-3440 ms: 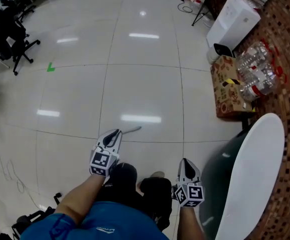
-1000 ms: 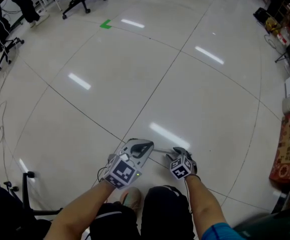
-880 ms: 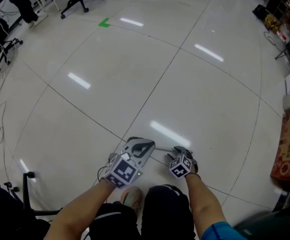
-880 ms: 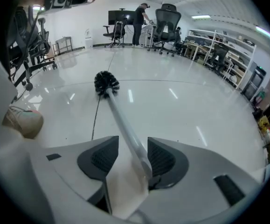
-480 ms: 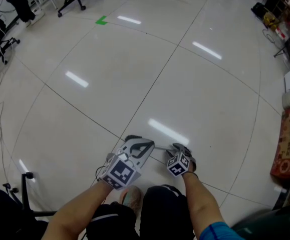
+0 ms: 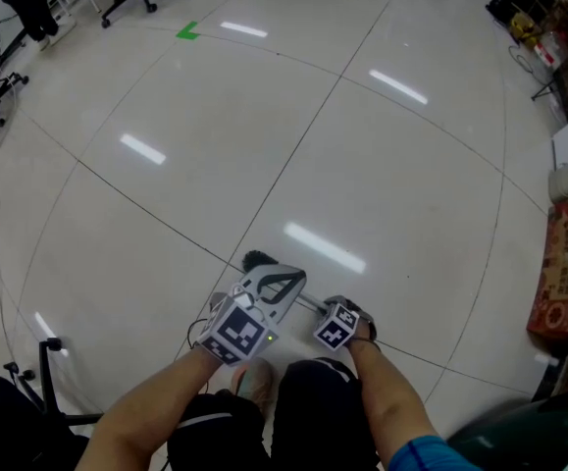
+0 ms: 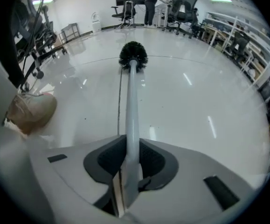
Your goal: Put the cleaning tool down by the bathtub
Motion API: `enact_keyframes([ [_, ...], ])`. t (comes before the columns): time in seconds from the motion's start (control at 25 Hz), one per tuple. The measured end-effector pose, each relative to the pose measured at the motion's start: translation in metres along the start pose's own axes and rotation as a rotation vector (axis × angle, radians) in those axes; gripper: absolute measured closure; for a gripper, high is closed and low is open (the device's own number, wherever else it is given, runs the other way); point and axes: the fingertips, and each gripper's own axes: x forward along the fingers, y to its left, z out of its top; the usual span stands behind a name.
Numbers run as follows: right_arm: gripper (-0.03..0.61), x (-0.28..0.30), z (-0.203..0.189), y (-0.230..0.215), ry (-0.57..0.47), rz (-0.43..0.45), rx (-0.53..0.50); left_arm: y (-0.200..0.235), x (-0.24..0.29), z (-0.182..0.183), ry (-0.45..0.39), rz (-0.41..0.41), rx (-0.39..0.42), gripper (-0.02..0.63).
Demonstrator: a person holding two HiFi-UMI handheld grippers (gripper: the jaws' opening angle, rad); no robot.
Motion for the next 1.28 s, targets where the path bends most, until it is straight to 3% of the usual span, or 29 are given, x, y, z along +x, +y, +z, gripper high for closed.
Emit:
enact_keyframes([
  [0.24,0.494,-0.030,-0.009,-0.002,-0.105,-0.009,0.144,-0.007,0.016,0.006,-0.010,-0.021,-0.005,0.612],
  [0.68,0.497,-0.137,-0.044,-0.043,-0.345,-0.193,0.492,-0.051,0.066,0.029,-0.015,-0.138,0.076,0.612],
  [0.92,0.497,-0.198,-0.116,-0.033,-0.364,-0.299,0.646,-0.076,0.104,0.051,-0.029,-0.175,0.079,0.612],
  [1.28,0.497,-0.294,-0.246,-0.007,-0.405,-0.490,0.921,-0.192,0.167,0.143,-0.120,-0.338,0.027,0.612],
])
